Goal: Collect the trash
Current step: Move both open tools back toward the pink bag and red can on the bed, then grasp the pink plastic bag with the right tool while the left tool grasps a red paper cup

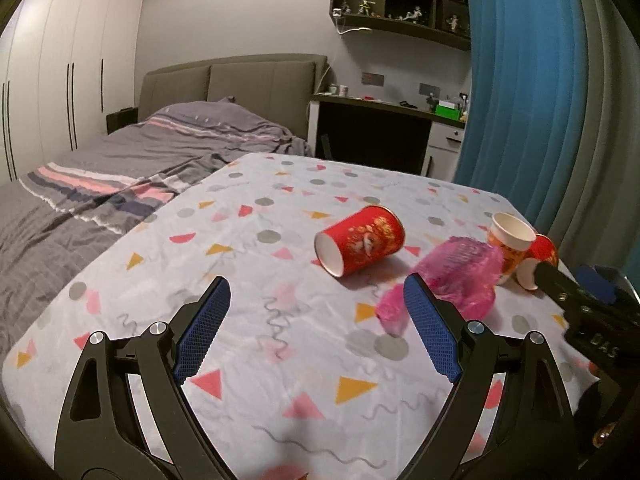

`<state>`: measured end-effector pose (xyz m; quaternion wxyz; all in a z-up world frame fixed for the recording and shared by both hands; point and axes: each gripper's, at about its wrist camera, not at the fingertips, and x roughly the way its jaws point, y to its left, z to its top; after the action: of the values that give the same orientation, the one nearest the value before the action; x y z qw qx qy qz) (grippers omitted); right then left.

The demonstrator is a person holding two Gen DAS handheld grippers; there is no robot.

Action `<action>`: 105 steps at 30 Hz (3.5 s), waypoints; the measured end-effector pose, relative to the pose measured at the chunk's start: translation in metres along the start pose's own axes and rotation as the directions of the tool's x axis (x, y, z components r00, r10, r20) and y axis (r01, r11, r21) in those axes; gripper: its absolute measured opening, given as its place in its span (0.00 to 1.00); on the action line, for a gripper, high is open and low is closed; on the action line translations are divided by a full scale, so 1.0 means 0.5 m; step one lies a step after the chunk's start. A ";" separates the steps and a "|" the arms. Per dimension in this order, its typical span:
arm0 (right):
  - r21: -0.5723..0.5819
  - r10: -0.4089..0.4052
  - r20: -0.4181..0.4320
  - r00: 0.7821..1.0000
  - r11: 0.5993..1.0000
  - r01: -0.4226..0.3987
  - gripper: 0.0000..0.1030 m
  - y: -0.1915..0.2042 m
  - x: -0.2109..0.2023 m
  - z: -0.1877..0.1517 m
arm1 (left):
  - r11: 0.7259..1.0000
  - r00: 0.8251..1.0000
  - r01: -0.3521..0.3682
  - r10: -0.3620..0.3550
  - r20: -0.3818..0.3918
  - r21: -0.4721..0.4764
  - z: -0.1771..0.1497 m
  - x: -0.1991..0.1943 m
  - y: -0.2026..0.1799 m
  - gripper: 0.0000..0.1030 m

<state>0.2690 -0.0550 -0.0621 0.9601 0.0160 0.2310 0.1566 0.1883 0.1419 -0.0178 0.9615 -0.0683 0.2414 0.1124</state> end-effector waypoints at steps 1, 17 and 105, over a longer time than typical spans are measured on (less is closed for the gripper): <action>-0.003 0.002 -0.007 1.000 1.000 -0.002 0.86 0.008 0.012 0.002 | 1.000 1.000 0.002 -0.002 -0.002 0.001 0.003 0.002 0.004 0.84; -0.032 0.036 -0.166 0.985 0.999 -0.042 0.35 0.050 0.142 -0.001 | 0.999 0.998 0.051 -0.050 -0.023 0.017 0.037 0.056 0.018 0.90; 0.024 0.076 0.003 0.997 0.997 -0.076 0.10 -0.035 -0.067 0.022 | 0.911 0.859 0.399 -0.410 -0.307 -0.099 0.066 0.359 -0.020 0.62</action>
<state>0.2506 -0.0815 -0.0394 0.9534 0.0363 0.2312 0.1905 0.3599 0.1713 -0.0742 0.9100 -0.1500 0.3732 -0.1008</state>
